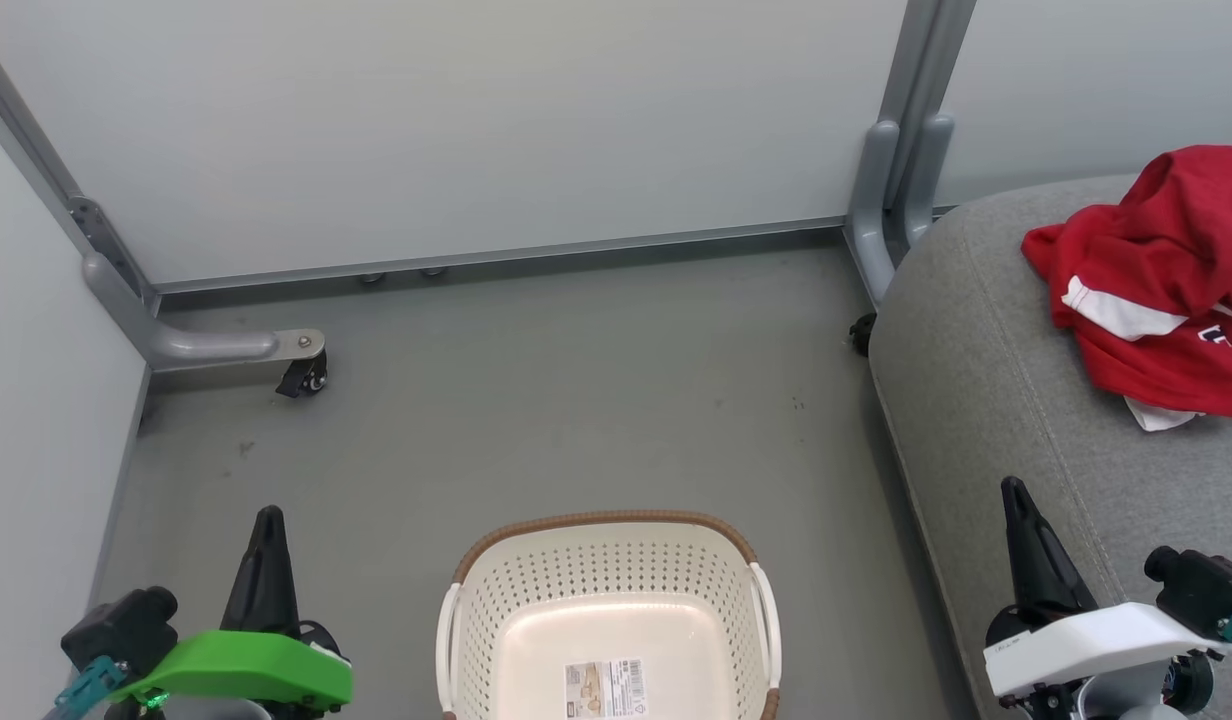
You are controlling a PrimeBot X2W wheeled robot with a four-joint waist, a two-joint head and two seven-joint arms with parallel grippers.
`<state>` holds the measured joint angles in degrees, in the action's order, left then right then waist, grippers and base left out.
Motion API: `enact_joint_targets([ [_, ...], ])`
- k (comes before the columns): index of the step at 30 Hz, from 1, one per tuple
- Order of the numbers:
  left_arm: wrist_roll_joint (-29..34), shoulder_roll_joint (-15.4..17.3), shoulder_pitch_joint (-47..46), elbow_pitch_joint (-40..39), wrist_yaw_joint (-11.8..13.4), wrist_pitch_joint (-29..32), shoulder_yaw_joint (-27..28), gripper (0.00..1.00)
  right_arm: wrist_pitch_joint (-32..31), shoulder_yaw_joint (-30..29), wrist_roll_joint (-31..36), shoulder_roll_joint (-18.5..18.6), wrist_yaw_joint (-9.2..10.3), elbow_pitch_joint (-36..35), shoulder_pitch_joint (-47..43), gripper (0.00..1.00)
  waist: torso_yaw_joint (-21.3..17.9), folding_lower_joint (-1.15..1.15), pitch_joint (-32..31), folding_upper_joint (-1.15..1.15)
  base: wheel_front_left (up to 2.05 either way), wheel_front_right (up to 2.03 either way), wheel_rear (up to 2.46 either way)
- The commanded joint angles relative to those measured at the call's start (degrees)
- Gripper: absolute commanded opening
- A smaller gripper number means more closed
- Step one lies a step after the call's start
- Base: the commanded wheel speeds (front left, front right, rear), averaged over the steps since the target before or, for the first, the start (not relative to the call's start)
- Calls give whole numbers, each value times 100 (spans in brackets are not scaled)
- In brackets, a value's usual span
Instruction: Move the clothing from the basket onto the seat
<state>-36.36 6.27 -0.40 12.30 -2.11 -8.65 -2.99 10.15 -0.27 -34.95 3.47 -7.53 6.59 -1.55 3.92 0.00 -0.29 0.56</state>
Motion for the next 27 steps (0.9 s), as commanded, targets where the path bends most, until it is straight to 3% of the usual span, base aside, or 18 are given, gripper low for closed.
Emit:
enact_joint_targets([
  [1, -240, 6, -197, -96, -49, 44, 70, 0, -39, -4, -262, 66, 1, -34, 167, 0, -6, 0, 0, -11, 0, 0, 0],
  [27, -2120, -114, -355, -102, -141, 561, 387, 0, -410, 31, -2408, 223, 3, 234, 414, 0, -105, 0, 6, -22, 0, 0, 0],
])
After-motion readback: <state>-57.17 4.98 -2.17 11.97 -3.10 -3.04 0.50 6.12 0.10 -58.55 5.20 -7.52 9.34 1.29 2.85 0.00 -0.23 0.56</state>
